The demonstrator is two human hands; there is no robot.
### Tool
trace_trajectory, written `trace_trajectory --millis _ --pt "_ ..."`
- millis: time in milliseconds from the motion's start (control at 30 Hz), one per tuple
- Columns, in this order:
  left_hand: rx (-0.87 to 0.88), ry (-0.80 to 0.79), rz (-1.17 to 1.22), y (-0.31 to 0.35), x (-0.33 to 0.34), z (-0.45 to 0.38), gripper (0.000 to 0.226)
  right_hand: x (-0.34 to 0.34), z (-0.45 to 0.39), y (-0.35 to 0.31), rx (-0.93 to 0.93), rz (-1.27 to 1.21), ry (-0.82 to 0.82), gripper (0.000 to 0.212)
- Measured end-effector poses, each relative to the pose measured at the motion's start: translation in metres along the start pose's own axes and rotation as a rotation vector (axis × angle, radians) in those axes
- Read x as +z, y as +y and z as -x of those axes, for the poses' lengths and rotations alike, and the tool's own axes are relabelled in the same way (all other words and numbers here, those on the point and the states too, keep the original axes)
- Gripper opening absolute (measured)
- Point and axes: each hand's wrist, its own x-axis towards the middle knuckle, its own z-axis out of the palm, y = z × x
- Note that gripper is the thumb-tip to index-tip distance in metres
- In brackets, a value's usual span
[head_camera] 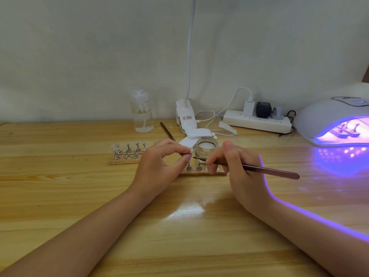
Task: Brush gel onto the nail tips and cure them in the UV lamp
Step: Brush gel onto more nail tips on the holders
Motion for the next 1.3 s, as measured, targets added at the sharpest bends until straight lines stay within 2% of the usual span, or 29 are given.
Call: trace_trajectory --millis 233,567,700,900,1067,1300 --pt "0.012 0.01 0.01 -0.0008 0.0011 -0.0006 0.017 0.0018 -0.001 -0.0002 0.053 0.029 -0.014 0.036" --pt "0.01 0.01 0.018 0.0 0.0005 -0.001 0.019 0.0002 0.0 -0.001 0.024 -0.041 0.02 0.041" --pt "0.013 0.008 0.017 0.0002 0.0004 -0.0004 0.017 0.0022 -0.0011 0.0007 0.041 0.006 -0.003 0.037" --pt "0.006 0.008 0.003 0.0015 0.0004 -0.0003 0.018 0.0014 0.0 0.0002 0.049 -0.053 -0.014 0.041" --pt "-0.051 0.022 0.019 0.0037 -0.0016 0.0003 0.021 0.0006 -0.0005 -0.0011 0.021 -0.071 0.007 0.04" --pt "-0.104 0.0 0.063 0.0035 -0.0011 0.0008 0.013 0.0002 -0.0009 -0.0017 -0.018 0.054 -0.004 0.038"
